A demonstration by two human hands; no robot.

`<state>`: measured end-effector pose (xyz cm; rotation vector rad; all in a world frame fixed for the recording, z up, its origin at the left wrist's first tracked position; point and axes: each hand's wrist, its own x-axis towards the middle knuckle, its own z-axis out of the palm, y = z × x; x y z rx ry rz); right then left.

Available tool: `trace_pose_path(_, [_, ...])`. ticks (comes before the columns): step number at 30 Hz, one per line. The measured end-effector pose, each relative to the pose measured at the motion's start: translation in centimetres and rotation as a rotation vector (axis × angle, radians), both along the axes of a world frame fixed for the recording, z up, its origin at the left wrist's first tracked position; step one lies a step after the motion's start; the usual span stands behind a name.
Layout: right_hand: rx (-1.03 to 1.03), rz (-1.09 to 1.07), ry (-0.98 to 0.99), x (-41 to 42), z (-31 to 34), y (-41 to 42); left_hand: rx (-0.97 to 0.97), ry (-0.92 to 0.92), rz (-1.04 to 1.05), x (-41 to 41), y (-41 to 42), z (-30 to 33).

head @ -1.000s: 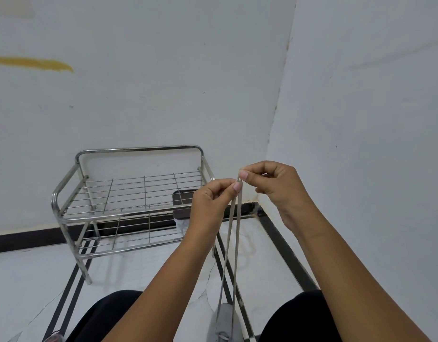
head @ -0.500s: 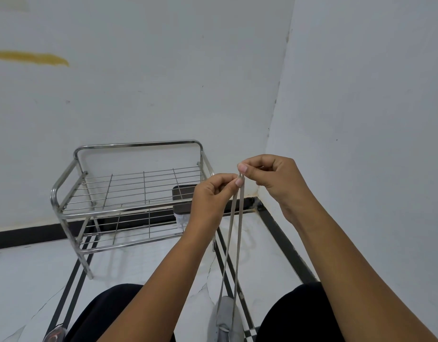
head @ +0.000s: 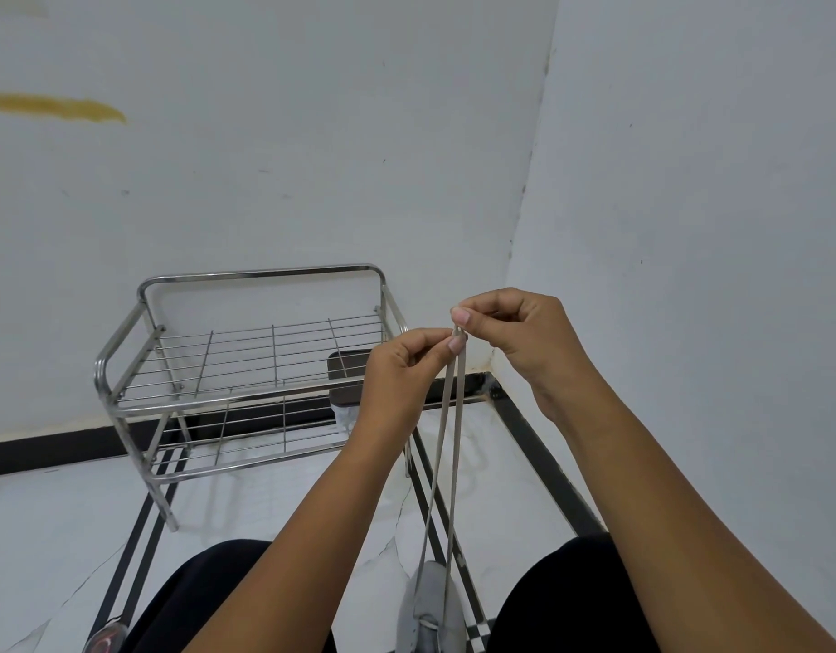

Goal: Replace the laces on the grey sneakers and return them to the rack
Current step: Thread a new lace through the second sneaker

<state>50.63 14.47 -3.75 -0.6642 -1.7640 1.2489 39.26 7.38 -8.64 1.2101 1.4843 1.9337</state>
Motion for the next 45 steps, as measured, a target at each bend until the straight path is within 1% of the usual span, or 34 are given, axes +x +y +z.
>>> trace_pose_path(6, [-0.017,0.005,0.01,0.0,0.1,-0.2,-0.005,0.034,0.01,0.0,0.0,0.0])
trace_pose_path(10, [-0.058,0.017,-0.039,0.0,0.2,-0.2,-0.018,0.035,0.024,-0.1,0.1,-0.3])
trace_pose_path(17, [-0.091,-0.061,-0.071,0.7,0.1,0.5,-0.037,-0.006,0.034,-0.2,0.3,-0.5])
trace_pose_path(19, [-0.081,-0.044,-0.172,1.1,-0.2,1.0,-0.041,-0.003,0.036,-0.3,0.3,-0.6])
trace_pose_path(23, [-0.074,0.222,-0.533,1.9,-1.2,1.5,-0.043,0.007,0.054,-0.6,0.5,-0.8])
trace_pose_path(24, [-0.058,0.253,-0.583,1.9,-1.5,1.5,-0.041,0.011,0.059,-0.7,0.6,-0.9])
trace_pose_path(29, [-0.066,0.215,-0.549,1.3,-2.2,2.1,-0.033,0.015,0.079,-1.0,1.0,-1.5])
trace_pose_path(31, [-0.081,0.178,-0.565,1.7,-2.4,3.0,-0.05,0.029,0.136,-1.7,1.5,-2.9])
trace_pose_path(34, [-0.19,0.122,-0.547,2.8,-2.8,5.0,-0.176,0.086,0.325,-3.3,2.4,-7.0])
trace_pose_path(37, [-0.248,0.048,-0.546,3.9,-5.0,7.4,-0.424,0.107,0.444,-3.8,1.9,-13.1])
trace_pose_path(39, [-0.225,-0.007,-0.592,4.8,-8.2,8.7,-0.589,0.054,0.481,-3.7,0.9,-18.0])
trace_pose_path(41, [-0.255,-0.054,-0.633,5.9,-12.9,9.3,-0.748,-0.045,0.506,-3.5,-0.4,-23.4])
trace_pose_path(45, [-0.429,-0.101,-0.686,7.8,-23.4,8.3,-1.004,-0.28,0.525,-3.3,-3.4,-33.0])
